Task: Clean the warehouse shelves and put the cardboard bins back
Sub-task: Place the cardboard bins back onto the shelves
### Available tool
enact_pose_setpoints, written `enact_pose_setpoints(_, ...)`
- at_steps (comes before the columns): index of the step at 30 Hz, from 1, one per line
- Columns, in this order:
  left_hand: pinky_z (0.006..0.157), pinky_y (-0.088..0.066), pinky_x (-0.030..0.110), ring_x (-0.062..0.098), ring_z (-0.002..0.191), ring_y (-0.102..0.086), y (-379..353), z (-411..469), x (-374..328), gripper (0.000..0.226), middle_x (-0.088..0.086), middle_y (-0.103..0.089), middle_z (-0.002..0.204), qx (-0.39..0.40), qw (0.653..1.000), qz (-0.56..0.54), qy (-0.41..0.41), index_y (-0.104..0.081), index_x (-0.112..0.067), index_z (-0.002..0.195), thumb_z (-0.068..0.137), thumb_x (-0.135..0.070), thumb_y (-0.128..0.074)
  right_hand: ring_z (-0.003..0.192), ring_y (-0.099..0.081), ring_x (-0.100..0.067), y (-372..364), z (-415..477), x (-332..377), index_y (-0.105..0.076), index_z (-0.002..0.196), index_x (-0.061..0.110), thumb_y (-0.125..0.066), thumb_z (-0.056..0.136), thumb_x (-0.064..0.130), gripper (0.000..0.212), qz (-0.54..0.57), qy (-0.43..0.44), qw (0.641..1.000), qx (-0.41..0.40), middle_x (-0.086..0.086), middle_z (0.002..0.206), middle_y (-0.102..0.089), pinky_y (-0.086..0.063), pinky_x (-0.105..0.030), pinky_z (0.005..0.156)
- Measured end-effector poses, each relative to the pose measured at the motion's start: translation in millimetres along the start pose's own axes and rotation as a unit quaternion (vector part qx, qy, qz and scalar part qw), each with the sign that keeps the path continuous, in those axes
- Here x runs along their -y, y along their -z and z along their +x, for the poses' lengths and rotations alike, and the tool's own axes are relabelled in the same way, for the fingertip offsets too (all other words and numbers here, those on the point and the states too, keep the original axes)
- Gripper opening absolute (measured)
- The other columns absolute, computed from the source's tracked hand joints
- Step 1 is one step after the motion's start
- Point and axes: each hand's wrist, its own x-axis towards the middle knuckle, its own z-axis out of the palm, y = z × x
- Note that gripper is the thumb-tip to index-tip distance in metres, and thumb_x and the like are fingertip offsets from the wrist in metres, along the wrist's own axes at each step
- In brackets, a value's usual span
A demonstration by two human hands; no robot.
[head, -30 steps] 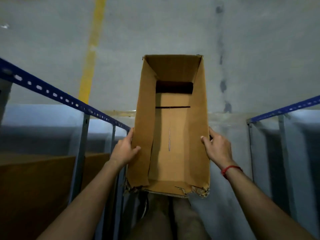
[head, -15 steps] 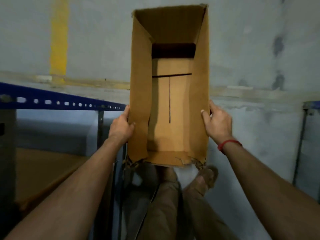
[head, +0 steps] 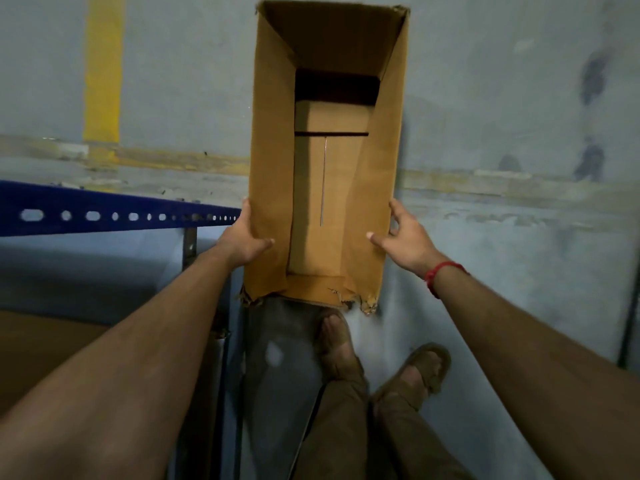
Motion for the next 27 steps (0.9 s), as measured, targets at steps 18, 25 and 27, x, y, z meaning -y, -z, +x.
enact_pose_setpoints(18, 0.105, -0.032, 0.02, 0.0, 0.133, -0.03, -36, -277, -122, 0.091, -0.01, -0.025, 0.161, 0.053, 0.971, -0.047, -0.226, -0.007, -0.039, 0.158, 0.091, -0.035, -0.07, 0.143, -0.034, -0.009, 62, -247, 41, -0.025, 0.155, 0.028, -0.065, 0.094, 0.03, 0.073, 0.074, 0.097, 0.973, -0.197, 0.016, 0.153, -0.032, -0.035, -0.041, 0.117)
enact_pose_setpoints(25, 0.112, -0.022, 0.018, -0.007, 0.139, -0.022, -53, -408, -192, 0.081, -0.013, -0.026, 0.161, 0.064, 0.92, -0.011, -0.386, -0.019, -0.033, 0.158, 0.093, -0.035, -0.068, 0.137, -0.042, -0.004, 126, -383, 68, -0.036, 0.15, 0.03, -0.069, 0.092, 0.023, 0.067, 0.21, 0.082, 0.913, -0.339, 0.008, 0.153, -0.042, -0.037, -0.029, 0.114)
enact_pose_setpoints(27, 0.111, -0.023, 0.017, -0.009, 0.139, -0.023, -59, -442, -206, 0.08, -0.016, -0.028, 0.159, 0.064, 0.903, 0.009, -0.426, -0.022, -0.033, 0.157, 0.093, -0.035, -0.069, 0.136, -0.042, 0.002, 146, -424, 73, -0.039, 0.149, 0.026, -0.069, 0.092, 0.019, 0.065, 0.231, 0.096, 0.891, -0.378, 0.008, 0.151, -0.044, -0.037, -0.027, 0.113)
